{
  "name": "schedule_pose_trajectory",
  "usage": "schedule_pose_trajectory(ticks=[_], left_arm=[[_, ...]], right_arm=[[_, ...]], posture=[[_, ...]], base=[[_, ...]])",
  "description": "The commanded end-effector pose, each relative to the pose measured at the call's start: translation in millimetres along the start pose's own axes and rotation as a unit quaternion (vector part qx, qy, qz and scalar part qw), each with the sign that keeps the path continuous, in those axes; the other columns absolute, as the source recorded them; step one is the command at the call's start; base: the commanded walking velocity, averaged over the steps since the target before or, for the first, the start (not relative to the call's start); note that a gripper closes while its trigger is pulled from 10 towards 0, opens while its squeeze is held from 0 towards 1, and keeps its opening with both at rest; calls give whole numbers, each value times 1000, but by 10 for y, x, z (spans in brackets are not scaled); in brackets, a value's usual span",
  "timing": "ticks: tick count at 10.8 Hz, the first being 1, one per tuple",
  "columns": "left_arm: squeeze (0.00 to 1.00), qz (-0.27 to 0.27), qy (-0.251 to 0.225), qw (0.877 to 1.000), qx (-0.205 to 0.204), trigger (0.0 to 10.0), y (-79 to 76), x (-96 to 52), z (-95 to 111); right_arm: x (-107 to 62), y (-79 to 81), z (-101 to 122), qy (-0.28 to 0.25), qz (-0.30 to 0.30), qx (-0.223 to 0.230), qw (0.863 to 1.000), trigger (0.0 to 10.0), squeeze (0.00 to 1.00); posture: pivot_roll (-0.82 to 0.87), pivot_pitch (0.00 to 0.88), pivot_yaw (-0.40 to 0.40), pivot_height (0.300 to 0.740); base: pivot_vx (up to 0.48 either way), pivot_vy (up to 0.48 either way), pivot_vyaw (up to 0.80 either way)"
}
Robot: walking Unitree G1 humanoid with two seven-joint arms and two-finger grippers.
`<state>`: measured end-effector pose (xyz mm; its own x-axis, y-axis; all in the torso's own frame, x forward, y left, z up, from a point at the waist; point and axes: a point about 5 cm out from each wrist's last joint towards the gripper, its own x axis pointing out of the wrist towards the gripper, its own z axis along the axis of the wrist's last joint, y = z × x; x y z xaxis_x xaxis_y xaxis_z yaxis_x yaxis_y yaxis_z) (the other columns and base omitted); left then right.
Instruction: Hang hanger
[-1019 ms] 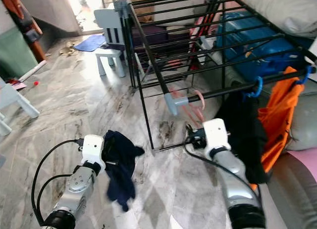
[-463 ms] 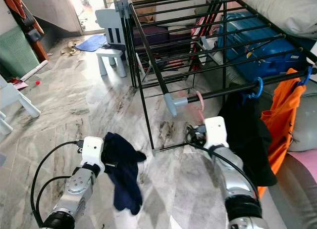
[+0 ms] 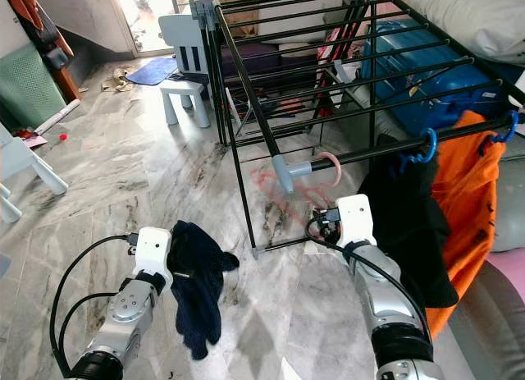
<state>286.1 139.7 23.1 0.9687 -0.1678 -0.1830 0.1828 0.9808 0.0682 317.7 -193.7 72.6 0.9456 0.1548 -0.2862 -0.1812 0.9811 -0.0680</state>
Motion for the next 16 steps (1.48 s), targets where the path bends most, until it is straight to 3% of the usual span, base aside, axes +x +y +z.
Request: schedule_pose_trajectory(ticks=[1,5,7,8,9,13,14,15,16], left_arm=[[0,10,-7,1000,9,10000,62,14,47],[0,10,-1,1000,8,10000,54,15,31],[0,9,1,1000,8,10000,53,21,31],[0,9,2,1000,9,10000,51,14,23],[0,10,4,1000,9,10000,51,8,13],[0,12,8,1000,11,10000,61,-10,-10],[0,11,8,1000,10,10000,59,-16,-14],[0,11,10,1000,11,10000,56,-22,-23],[0,11,11,1000,11,10000,54,-27,-31]], right_arm=[[10,-3,40,-1,5,1,1000,0,0],[-8,-128,54,17,10,-1,1000,0,0],[3,-112,68,26,23,-2,999,902,0],[10,-115,81,28,27,-6,999,4745,0],[14,-122,82,30,25,-9,999,10000,1000],[-7,-135,25,48,21,-33,998,10000,1000],[-19,-151,52,48,35,-29,998,10000,247],[-28,-179,95,46,39,-37,997,10000,0],[-30,-200,116,48,40,-40,997,10000,0]], posture=[[-67,8,84,740],[-67,6,82,740],[-66,6,82,740],[-65,7,81,740],[-62,8,79,740],[-63,9,79,740],[-64,12,80,740],[-65,13,76,740],[-65,13,76,740]], base=[[0,0,0],[0,0,0],[0,0,0],[0,0,0],[0,0,0],[0,0,0],[0,0,0],[0,0,0],[0,0,0]])
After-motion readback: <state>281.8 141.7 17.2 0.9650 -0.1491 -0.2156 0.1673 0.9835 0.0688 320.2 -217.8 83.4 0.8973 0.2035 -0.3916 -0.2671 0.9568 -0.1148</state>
